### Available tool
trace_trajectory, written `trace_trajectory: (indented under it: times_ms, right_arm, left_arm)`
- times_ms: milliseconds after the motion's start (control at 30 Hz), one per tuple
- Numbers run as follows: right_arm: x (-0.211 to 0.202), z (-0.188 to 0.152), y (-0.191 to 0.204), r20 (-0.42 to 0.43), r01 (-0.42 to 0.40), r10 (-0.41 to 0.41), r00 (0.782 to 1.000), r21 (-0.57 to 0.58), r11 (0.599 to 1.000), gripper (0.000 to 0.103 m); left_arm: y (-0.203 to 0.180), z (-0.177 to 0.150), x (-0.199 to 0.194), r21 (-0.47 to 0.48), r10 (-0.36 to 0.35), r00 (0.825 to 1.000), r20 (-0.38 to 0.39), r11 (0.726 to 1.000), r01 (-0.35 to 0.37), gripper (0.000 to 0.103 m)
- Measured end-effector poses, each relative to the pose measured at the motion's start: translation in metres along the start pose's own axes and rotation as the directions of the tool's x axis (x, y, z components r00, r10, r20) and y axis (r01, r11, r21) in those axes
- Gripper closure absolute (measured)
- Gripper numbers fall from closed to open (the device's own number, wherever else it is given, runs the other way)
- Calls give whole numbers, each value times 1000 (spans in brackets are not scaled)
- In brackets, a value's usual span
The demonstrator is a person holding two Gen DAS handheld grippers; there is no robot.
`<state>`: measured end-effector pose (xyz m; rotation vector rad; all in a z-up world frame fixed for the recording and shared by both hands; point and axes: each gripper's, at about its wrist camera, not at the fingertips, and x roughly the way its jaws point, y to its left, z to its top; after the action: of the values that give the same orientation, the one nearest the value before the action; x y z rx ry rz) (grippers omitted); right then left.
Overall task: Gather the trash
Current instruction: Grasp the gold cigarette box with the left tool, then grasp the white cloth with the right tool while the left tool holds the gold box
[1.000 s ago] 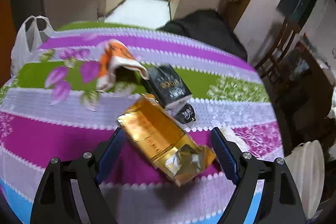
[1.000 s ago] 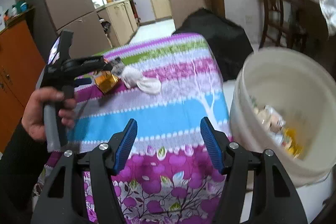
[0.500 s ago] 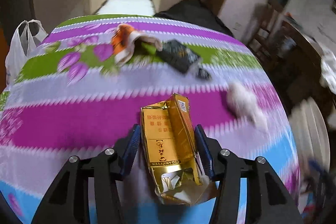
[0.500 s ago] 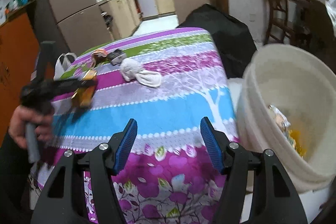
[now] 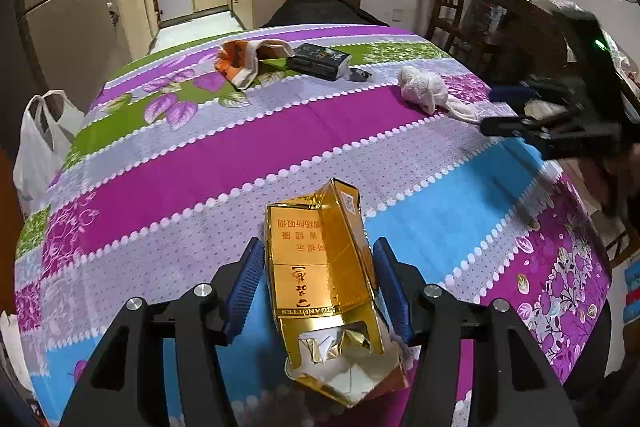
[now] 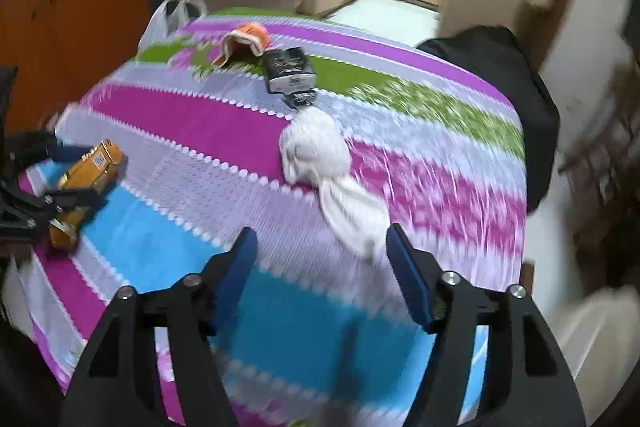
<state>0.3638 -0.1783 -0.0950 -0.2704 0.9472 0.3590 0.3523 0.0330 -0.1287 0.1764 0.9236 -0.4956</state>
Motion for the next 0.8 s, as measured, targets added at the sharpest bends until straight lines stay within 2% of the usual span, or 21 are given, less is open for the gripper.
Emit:
trace_trajectory:
  times_ms: [100, 267, 333, 367, 400, 433, 467, 500, 567, 633, 800]
  right_arm:
    - [13, 13, -2, -29, -4, 2, 1000, -61, 998, 38]
    - [34, 29, -9, -38, -59, 57, 998, -50, 997, 38]
    - [43, 30, -9, -48, -65, 63, 997, -43, 997, 46]
    - [47, 29, -10, -48, -88, 87, 995, -21, 996, 53]
    - [46, 27, -12, -28, -98, 98, 995, 3, 995, 63]
    - [45, 26, -12, -11, -83, 83, 996, 14, 996, 69]
    - [42, 23, -11, 3, -82, 82, 997, 33, 996, 76]
    - [40, 20, -11, 9, -72, 72, 997, 46, 996, 78]
    - [32, 10, -7, 24, -52, 50, 998, 89, 995, 80]
    - [22, -2, -2, 43, -65, 60, 997, 133, 989, 81]
    - [-14, -40, 17, 89, -149, 130, 988, 265, 953, 81]
  left_arm:
    - [0, 4, 7, 3, -2, 1000, -5, 1000, 2, 45]
    - [-2, 5, 14, -2, 6, 1000, -10, 1000, -6, 36]
    - [-4, 5, 16, -2, 23, 1000, -8, 1000, -23, 35]
    - [-5, 5, 17, 1, 32, 999, -9, 999, -32, 35]
    - [-6, 5, 17, 3, 48, 999, -9, 999, -48, 35]
    - [-6, 5, 18, 1, 66, 998, -9, 998, -66, 35]
    - [-7, 4, 19, 1, 88, 996, -7, 996, -88, 35]
    - [-9, 4, 19, 5, 100, 995, -5, 995, -100, 36]
    - [-10, 4, 18, -7, 106, 994, -5, 994, -106, 43]
    - [-9, 6, 18, -23, 119, 993, -6, 993, -119, 49]
    - [-10, 5, 16, -63, 163, 987, -10, 985, -163, 51]
